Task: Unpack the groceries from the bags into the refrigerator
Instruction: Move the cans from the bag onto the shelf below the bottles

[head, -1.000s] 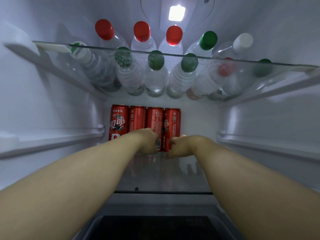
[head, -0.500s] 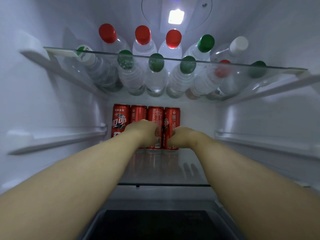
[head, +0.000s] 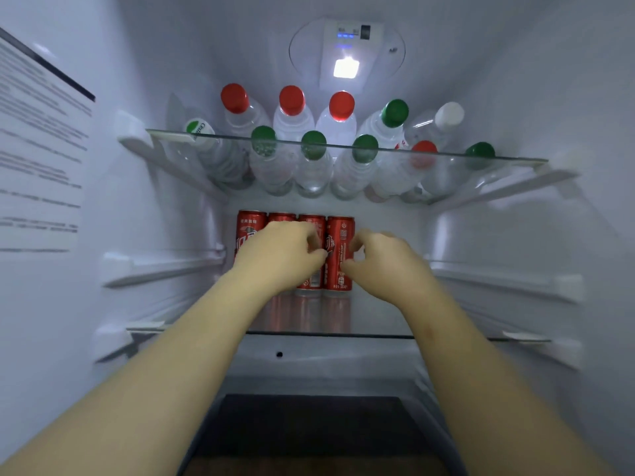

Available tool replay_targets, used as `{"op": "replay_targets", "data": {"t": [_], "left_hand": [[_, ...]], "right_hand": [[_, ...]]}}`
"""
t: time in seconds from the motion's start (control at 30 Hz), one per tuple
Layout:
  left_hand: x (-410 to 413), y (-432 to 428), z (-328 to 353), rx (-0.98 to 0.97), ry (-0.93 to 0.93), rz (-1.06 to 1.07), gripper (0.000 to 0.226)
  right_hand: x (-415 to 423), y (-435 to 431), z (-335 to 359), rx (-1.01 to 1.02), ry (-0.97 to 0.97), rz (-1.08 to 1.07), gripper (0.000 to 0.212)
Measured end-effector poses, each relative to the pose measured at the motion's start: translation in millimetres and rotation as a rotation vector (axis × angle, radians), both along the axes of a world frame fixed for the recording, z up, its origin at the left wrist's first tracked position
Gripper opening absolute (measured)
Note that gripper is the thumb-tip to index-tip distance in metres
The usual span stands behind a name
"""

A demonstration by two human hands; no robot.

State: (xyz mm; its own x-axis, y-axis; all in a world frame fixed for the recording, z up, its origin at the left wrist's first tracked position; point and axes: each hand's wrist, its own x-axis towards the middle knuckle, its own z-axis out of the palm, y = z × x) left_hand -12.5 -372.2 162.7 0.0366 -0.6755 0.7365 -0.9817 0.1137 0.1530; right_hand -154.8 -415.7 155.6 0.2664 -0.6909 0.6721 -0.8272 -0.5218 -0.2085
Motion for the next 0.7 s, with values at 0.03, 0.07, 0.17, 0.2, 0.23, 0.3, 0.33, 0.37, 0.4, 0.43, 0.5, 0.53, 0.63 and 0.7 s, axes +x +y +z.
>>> {"op": "replay_targets", "data": {"t": [0.03, 0.07, 0.17, 0.2, 0.23, 0.3, 0.33, 0.37, 0.4, 0.43, 0.5, 0.53, 0.63, 0.7], "left_hand": [[-1.9, 9.0, -4.9, -0.036, 0.006, -0.009, 0.017], [-4.1, 18.1, -10.5, -0.069, 0.002, -0.015, 0.017], [-10.5, 38.8, -29.6, -0.151, -0.014, -0.016, 0.018], [-12.3, 44.4, -37.4, -0.182, -0.016, -0.019, 0.018], [-13.8, 49.5, -45.7, -0.217, -0.014, -0.026, 0.018], [-17.7, 62.2, -64.6, -0.292, -0.005, -0.054, 0.020], [-20.0, 68.9, -75.0, -0.320, 0.000, -0.071, 0.022], [-22.8, 74.9, -85.9, -0.340, 0.007, -0.087, 0.022], [-24.8, 79.5, -97.3, -0.354, 0.015, -0.098, 0.022], [-26.7, 82.9, -108.8, -0.361, 0.028, -0.102, 0.021], [-30.9, 88.2, -129.7, -0.331, 0.061, -0.105, 0.024], [-33.1, 90.2, -139.1, -0.308, 0.076, -0.120, 0.028], [-42.2, 94.8, -162.0, -0.263, 0.109, -0.179, 0.033], [-49.6, 94.8, -175.3, -0.230, 0.107, -0.202, 0.033]], "right_hand": [[-3.5, 8.2, -5.2, -0.047, -0.036, 0.004, 0.028], [-6.8, 17.2, -10.9, -0.081, -0.059, 0.012, 0.028], [-13.4, 42.0, -31.2, -0.133, -0.104, 0.067, 0.030], [-15.1, 50.0, -38.3, -0.146, -0.118, 0.096, 0.030], [-16.5, 57.1, -46.1, -0.153, -0.131, 0.122, 0.031], [-20.3, 70.4, -61.3, -0.162, -0.159, 0.158, 0.031], [-23.1, 76.1, -69.2, -0.166, -0.178, 0.169, 0.031], [-25.9, 80.6, -78.0, -0.169, -0.195, 0.174, 0.031], [-29.2, 84.5, -87.6, -0.170, -0.207, 0.174, 0.031], [-32.6, 88.0, -97.6, -0.163, -0.214, 0.169, 0.031], [-39.6, 94.8, -118.5, -0.148, -0.233, 0.167, 0.030], [-43.9, 97.7, -128.7, -0.150, -0.252, 0.172, 0.028], [-58.0, 103.4, -155.8, -0.120, -0.289, 0.166, 0.024], [-65.9, 105.3, -172.0, -0.074, -0.263, 0.137, 0.024]]}}
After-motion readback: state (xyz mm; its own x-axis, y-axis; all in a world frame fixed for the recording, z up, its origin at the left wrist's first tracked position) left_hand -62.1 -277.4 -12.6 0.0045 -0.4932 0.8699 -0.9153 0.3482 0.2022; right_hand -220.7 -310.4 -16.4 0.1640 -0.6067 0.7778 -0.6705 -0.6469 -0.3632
